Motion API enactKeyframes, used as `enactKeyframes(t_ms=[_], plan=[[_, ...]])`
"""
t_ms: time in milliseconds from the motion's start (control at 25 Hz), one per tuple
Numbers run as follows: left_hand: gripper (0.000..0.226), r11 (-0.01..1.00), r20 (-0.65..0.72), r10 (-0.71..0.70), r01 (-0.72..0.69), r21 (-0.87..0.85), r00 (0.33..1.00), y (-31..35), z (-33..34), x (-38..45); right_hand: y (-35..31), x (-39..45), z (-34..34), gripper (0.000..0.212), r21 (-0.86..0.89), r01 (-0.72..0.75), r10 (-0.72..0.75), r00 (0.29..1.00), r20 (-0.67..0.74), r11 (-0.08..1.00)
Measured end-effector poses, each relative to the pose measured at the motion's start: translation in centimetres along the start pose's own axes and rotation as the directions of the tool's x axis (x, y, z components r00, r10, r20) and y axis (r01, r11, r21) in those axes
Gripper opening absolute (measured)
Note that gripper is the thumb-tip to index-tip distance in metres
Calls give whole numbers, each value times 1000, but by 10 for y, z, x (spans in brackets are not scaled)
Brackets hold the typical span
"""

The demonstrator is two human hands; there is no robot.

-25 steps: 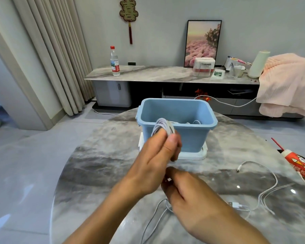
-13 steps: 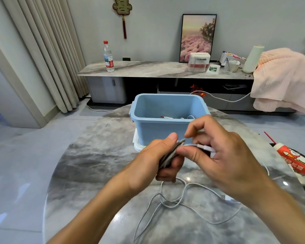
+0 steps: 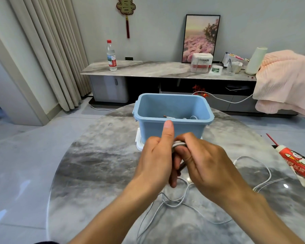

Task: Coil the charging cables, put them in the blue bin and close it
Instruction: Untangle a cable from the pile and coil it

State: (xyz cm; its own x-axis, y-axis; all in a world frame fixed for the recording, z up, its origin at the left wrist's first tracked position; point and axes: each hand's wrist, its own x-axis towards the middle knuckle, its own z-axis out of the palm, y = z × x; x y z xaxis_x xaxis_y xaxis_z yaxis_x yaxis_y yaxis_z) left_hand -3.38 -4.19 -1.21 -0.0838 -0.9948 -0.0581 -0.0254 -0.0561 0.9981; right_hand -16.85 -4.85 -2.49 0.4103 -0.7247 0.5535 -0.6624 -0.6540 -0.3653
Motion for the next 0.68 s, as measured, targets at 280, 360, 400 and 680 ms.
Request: enactKeyframes(t_ms=[280, 360, 400, 680], plan=[[45, 968, -327, 161, -214, -130, 931, -6, -11, 15, -5, -2, 16, 41, 90, -155, 170, 968, -184, 984], [41, 952, -47, 47, -59, -301, 998, -4, -18, 16, -2, -1, 13, 39, 295, -247, 290, 950, -113, 923], [43, 930, 130, -5, 52, -364, 992, -2, -18, 14, -1, -1, 11, 39, 325, -267, 309, 947, -84, 907], [86, 838, 512, 214, 113, -534, 832, -13, -5, 6, 3, -2, 15, 34, 378, -360, 428, 897, -111, 853]])
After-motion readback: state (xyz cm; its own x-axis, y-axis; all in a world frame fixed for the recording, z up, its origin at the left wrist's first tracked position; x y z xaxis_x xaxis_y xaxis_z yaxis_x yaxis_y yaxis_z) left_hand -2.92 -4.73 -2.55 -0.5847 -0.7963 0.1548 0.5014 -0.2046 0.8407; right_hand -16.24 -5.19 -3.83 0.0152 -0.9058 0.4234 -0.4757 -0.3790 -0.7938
